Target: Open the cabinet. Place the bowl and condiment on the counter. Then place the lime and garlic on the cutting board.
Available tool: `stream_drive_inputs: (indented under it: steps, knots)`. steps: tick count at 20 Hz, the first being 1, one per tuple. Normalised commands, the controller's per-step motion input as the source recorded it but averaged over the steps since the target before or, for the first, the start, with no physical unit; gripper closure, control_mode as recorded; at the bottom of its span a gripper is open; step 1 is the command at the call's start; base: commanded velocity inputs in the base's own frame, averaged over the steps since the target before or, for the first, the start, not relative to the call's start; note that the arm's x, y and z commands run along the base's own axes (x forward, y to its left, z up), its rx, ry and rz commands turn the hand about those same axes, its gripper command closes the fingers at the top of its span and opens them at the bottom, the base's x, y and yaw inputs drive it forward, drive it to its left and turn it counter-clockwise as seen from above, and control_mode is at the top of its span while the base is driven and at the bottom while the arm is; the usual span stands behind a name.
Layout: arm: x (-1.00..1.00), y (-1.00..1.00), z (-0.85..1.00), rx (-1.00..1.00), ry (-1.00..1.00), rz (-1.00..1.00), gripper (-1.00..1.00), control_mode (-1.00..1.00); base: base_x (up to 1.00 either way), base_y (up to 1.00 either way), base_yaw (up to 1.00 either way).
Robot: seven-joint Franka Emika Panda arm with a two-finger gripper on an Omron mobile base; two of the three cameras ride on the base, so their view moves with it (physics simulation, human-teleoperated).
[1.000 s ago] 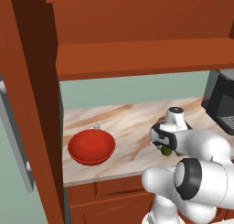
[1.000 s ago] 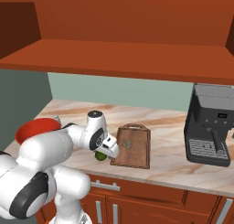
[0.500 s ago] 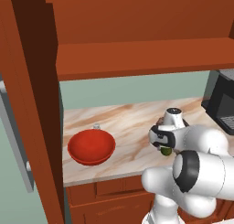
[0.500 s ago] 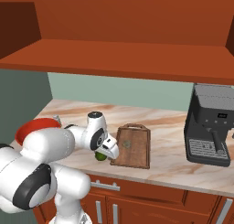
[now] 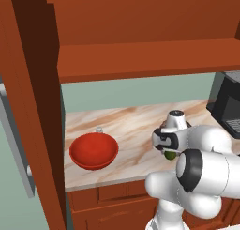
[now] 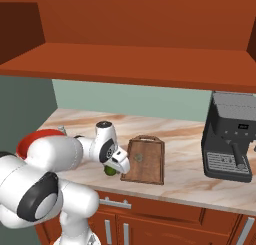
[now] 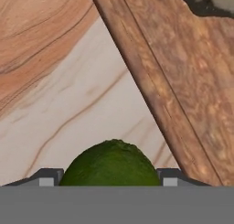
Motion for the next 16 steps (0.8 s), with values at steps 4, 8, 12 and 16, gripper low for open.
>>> stream_drive_inputs:
  steps: [4, 8, 12, 16]
  knots:
    - [0.00, 0.00, 0.12, 0.00, 0.00, -0.04, 1.00, -1.00, 0.00, 0.00, 0.00]
    - [-0.01, 0.00, 0.48, 0.00, -0.01, -0.01, 1.00, -1.00, 0.00, 0.00, 0.00]
    - [-0.03, 0.00, 0.50, 0.00, -0.04, 0.00, 1.00, -1.00, 0.00, 0.00, 0.00]
    - [-0.02, 0.00, 0.41, 0.00, -0.04, 0.00, 1.00, -1.00, 0.00, 0.00, 0.00]
